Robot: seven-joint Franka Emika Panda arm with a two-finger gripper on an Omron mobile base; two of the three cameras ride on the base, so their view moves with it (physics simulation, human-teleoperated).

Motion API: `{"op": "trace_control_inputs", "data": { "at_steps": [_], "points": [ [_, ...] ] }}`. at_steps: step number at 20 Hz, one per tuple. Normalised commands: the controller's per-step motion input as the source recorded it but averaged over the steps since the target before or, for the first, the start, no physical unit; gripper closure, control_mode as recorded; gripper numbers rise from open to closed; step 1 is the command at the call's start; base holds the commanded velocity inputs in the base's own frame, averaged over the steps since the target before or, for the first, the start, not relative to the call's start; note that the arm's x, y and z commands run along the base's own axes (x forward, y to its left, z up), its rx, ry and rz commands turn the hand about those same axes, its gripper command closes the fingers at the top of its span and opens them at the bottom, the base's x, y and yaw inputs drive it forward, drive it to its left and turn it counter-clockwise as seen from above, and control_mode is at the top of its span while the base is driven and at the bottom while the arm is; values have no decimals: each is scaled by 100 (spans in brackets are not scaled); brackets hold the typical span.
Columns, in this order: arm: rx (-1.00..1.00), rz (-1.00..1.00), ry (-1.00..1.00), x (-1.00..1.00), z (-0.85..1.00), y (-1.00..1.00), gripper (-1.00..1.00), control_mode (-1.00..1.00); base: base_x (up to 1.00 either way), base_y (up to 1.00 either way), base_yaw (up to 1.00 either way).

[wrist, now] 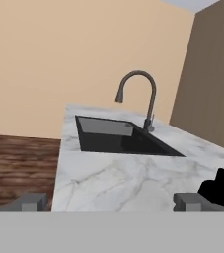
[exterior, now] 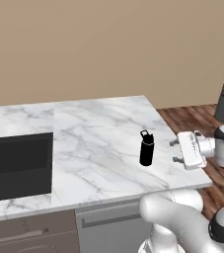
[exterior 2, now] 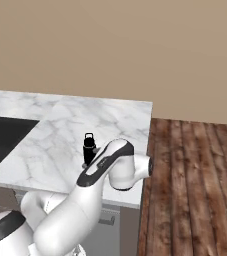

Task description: Pick the water bottle from the counter and place it in the open cabinet.

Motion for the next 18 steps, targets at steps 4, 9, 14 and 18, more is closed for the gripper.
{"op": "trace_control_inputs", "data": {
  "at_steps": [4,9,14,18],
  "points": [
    [0,0,0,21,-16,0,-100,-100,0,0,0],
    [0,0,0,27,-14,0,-100,-100,0,0,0],
    [0,0,0,24,-14,2,-100,-100,0,0,0],
    [1,0,0,28,-15,0,-100,-100,0,0,0]
  ]
}}
